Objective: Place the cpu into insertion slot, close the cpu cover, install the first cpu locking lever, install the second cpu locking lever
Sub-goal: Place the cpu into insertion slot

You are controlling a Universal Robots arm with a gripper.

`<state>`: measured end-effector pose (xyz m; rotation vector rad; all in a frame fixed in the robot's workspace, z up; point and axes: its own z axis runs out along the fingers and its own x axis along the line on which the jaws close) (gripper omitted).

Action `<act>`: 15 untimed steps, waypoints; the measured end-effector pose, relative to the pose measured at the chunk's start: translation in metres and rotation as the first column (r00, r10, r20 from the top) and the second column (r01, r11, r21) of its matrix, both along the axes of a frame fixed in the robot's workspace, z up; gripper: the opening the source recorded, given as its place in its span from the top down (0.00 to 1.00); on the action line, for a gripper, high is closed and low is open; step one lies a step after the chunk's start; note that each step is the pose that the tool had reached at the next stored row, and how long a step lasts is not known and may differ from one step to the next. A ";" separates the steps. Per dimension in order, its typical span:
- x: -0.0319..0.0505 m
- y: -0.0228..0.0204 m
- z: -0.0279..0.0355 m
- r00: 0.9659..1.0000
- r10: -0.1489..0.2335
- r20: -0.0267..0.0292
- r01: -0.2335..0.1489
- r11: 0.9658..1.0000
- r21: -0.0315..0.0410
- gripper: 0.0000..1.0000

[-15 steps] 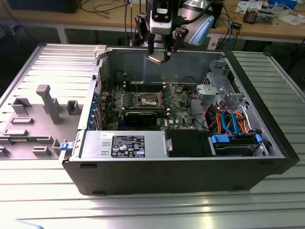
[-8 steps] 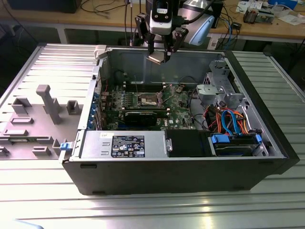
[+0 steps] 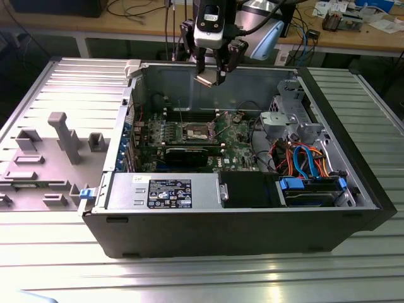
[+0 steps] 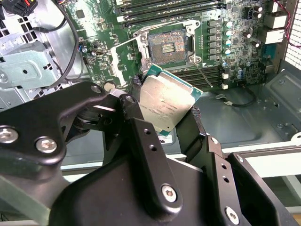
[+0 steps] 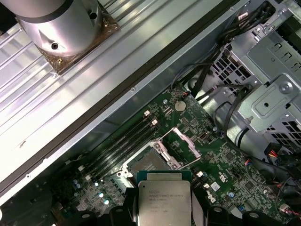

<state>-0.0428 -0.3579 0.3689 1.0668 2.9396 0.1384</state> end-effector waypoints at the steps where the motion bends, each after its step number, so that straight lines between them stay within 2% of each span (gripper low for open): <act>1: 0.0000 0.0000 0.0000 1.000 0.000 0.000 0.000 1.000 0.000 0.45; 9: 0.0000 0.0000 -0.0001 1.000 -0.001 0.000 0.001 1.000 0.000 0.45; 15: -0.0001 0.0000 -0.0015 0.999 -0.038 0.000 0.038 0.999 -0.001 0.45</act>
